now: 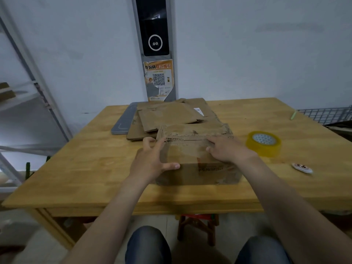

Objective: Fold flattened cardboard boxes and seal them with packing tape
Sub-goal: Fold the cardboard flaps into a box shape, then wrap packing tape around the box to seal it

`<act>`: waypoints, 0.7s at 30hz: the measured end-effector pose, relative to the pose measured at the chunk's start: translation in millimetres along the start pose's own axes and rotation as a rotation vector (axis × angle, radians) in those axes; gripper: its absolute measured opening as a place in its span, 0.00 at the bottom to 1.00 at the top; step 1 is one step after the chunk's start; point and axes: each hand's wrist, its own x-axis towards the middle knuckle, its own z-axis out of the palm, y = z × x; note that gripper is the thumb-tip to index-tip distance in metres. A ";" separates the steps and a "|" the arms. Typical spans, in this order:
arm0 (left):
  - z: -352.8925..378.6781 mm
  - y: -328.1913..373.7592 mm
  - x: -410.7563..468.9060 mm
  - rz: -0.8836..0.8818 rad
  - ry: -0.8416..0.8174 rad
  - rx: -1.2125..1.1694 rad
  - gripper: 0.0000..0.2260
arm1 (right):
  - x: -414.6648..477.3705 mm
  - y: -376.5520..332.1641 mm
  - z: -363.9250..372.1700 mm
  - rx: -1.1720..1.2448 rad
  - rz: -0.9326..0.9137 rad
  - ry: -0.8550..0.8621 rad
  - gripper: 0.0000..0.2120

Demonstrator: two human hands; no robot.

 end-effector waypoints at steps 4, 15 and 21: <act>-15.3 8.3 29.8 0.025 -0.128 0.143 0.47 | 13.3 6.3 -3.6 0.094 0.009 0.015 0.26; 4.2 104.2 88.7 0.294 -0.301 0.176 0.20 | 2.6 51.0 10.3 0.233 -0.014 0.258 0.24; 4.0 125.5 102.2 0.200 -0.258 0.232 0.14 | 15.5 141.1 14.4 0.166 0.274 0.357 0.24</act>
